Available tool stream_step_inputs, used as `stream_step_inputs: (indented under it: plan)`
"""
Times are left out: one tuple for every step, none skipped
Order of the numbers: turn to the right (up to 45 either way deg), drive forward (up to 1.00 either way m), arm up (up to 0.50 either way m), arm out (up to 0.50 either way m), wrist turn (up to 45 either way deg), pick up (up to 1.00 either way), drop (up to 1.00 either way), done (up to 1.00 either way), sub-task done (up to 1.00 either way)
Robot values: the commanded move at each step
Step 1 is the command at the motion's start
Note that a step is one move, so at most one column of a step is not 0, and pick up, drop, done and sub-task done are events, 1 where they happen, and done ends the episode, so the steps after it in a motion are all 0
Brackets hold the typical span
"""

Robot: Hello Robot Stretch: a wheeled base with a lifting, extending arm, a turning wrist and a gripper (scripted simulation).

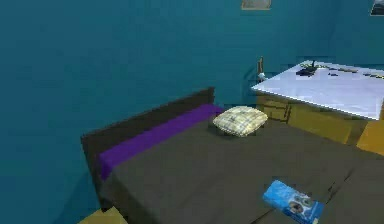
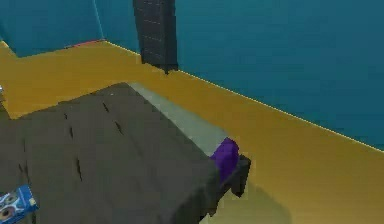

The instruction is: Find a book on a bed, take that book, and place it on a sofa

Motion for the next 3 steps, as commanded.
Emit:
stream_step_inputs:
  plan:
    - [-45.0, 0.0, 0.0, 0.0, 0.0, 0.0, 0.0, 0.0, 0.0]
    - [-9.0, 0.0, 0.0, 0.0, 0.0, 0.0, 0.0, 0.0, 0.0]
    - [0.0, 0.0, 0.5, 0.0, 0.0, 0.0, 0.0, 0.0, 0.0]
